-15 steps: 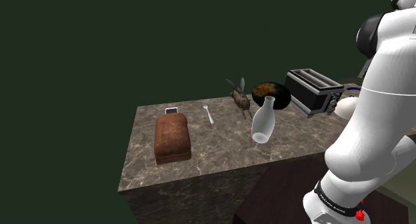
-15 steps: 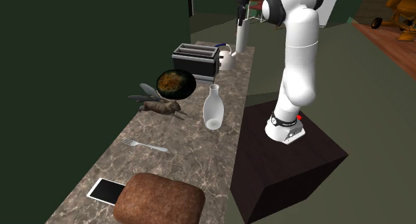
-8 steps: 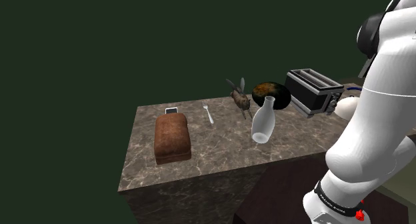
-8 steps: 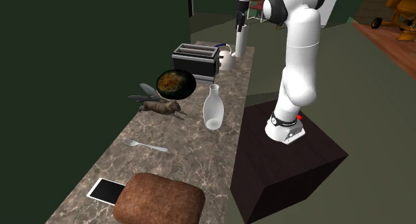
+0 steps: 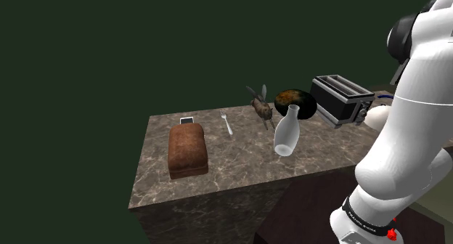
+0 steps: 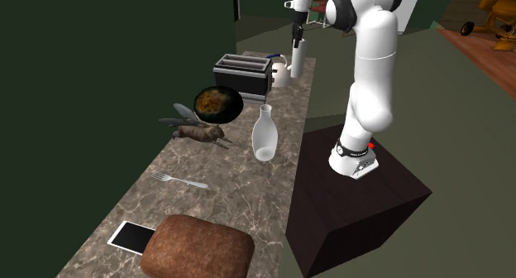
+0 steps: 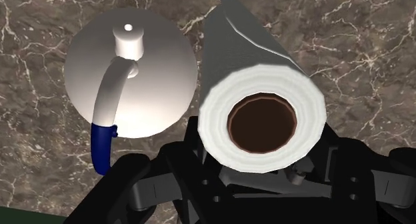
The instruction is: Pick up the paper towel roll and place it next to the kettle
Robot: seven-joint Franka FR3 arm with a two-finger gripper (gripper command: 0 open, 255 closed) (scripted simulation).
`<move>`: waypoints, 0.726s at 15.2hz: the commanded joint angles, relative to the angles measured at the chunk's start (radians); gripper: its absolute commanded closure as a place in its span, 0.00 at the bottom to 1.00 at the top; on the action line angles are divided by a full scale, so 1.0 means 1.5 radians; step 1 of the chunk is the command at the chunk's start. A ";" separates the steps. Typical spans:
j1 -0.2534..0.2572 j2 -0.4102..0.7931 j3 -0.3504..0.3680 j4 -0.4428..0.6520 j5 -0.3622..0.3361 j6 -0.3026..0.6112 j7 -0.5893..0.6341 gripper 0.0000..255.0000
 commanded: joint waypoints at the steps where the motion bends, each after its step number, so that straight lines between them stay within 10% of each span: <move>1: 0.002 0.001 0.001 -0.018 0.002 0.018 -0.003 1.00; 11: -0.013 0.030 0.021 -0.086 0.037 0.095 -0.033 1.00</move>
